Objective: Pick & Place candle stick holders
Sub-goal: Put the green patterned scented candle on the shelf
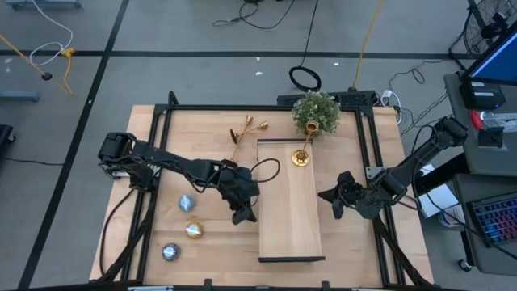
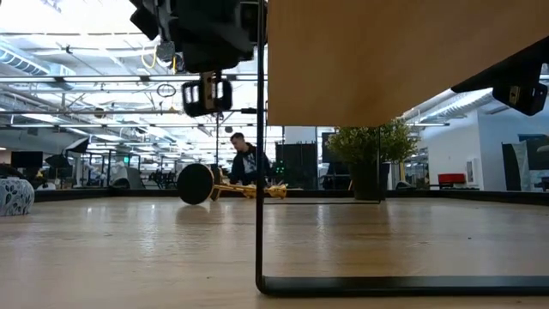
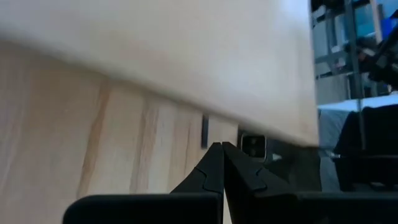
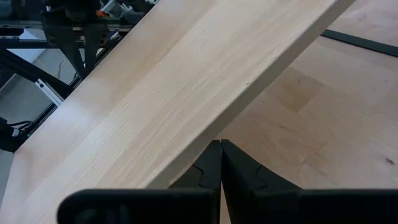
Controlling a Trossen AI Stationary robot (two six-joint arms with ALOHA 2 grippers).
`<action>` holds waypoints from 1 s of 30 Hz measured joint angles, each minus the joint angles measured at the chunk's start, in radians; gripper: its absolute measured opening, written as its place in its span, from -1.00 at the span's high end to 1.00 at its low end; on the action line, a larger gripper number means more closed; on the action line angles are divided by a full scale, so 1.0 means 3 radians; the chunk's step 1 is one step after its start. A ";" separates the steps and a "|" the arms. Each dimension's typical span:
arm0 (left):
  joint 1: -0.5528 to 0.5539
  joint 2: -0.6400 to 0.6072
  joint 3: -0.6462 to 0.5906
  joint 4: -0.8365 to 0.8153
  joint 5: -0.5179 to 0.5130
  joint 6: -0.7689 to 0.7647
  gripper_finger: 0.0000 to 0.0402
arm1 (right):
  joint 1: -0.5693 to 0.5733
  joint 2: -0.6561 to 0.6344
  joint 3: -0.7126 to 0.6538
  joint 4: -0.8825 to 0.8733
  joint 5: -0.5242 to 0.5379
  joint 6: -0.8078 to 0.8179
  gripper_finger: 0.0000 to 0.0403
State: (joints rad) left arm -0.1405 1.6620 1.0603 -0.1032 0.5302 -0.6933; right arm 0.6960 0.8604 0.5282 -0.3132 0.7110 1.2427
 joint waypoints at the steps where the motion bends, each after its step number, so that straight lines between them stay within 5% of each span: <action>1: 0.0001 -0.0040 0.0000 -0.0109 0.0007 0.0005 1.00 | 0.0000 0.0000 0.0000 -0.0027 0.0002 0.0011 1.00; 7: 0.0012 -0.0416 0.0000 -0.0753 -0.0068 0.0126 1.00 | -0.0001 0.0002 0.0000 -0.0078 0.0011 0.0020 1.00; 14: 0.0053 -0.1178 0.0004 -0.1669 -0.0713 0.0006 1.00 | -0.0004 -0.0001 0.0000 -0.0118 0.0015 0.0023 1.00; 18: 0.0042 -0.1465 0.0007 -0.2115 -0.0795 -0.0222 1.00 | -0.0004 -0.0022 0.0000 -0.0085 0.0004 0.0021 1.00; 30: -0.0334 -0.1498 -0.0071 -0.3597 -0.0837 -0.0774 0.94 | -0.0004 -0.0140 0.0565 0.0068 0.0221 -0.0812 1.00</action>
State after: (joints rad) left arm -0.2407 1.2125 1.0391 -1.1824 0.2790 -0.9253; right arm 0.6949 0.8183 0.6978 -0.2929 0.7773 0.9991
